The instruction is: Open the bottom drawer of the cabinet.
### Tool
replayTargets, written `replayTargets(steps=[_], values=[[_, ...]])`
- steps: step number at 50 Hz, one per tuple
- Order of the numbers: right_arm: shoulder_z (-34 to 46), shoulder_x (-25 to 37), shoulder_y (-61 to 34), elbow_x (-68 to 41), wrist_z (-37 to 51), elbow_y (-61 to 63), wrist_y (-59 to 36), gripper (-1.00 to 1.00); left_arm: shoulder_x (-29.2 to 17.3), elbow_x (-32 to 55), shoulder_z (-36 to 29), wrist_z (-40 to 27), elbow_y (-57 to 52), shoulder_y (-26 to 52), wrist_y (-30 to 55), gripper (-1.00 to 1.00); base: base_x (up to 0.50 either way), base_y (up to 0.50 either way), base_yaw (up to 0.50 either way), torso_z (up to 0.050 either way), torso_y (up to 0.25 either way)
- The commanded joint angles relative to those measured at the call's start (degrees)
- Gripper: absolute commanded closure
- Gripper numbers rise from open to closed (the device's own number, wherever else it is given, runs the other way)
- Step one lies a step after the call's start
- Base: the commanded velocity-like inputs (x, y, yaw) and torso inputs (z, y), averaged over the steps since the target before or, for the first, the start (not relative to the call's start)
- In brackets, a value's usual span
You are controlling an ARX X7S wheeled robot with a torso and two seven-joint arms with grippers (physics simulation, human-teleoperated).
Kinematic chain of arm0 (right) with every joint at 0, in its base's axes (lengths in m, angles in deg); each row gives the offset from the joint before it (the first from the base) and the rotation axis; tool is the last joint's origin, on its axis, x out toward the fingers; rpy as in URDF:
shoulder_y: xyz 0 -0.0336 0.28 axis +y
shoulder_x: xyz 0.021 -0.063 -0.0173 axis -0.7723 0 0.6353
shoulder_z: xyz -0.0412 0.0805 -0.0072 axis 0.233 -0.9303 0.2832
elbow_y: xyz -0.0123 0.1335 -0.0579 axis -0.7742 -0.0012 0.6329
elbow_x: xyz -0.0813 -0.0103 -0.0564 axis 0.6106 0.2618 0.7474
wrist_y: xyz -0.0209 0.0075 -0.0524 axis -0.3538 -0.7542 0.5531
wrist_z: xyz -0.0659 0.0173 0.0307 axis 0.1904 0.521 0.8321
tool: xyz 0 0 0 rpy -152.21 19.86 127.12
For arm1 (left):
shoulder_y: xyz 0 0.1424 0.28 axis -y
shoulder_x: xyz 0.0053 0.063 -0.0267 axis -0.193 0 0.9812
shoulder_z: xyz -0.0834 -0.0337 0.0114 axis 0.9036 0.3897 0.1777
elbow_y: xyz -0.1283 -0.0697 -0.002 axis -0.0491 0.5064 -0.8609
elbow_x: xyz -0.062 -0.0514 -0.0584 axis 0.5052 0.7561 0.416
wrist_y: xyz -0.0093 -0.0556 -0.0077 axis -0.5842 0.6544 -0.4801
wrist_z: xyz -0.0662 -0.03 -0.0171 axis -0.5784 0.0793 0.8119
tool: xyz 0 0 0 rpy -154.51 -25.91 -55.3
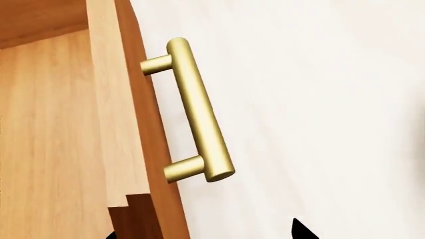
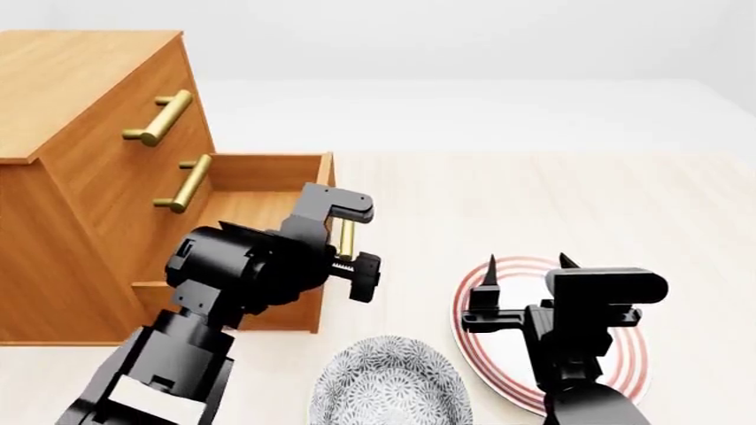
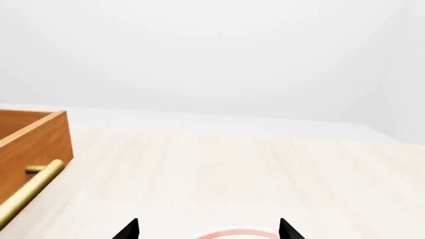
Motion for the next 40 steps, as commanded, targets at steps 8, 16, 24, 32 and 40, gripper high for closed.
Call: replayTargets(steps=[8,16,24,32,40], values=[[0.1,0.2,-0.5,-0.2,0.6,0.2,-0.4,-1.0,-1.6,22.9,6.8,-12.4,-28.7,-2.0,-5.9,-1.0,0.0,0.0,-0.01,0.0,0.001],[-0.1,0.4,-1.0,-0.6,0.8,1.0,-0.8,-1.0,-9.5,23.8,12.2,-24.9,-55.1,-5.9,-5.3,-1.0,0.0,0.0,0.0,0.001,0.001],[-0.3,0.8,-1.4,-1.2,1.4,4.0,-2.2,-1.0,-17.5,23.9,16.4,-32.2,-79.1,-21.0,-7.7,-1.0,0.0,0.0,0.0,0.0,0.0],[-1.0,3.0,-2.6,-1.8,3.9,18.3,-6.8,-1.0,-24.0,3.4,11.7,-28.1,-88.0,-42.8,-28.2,-1.0,0.0,0.0,0.0,0.0,0.0],[-0.8,5.2,-2.3,-0.3,5.8,29.9,-7.7,-1.0,-24.8,-0.2,10.6,-28.8,-89.0,-43.6,-30.4,-1.0,0.0,0.0,0.0,0.0,0.0]])
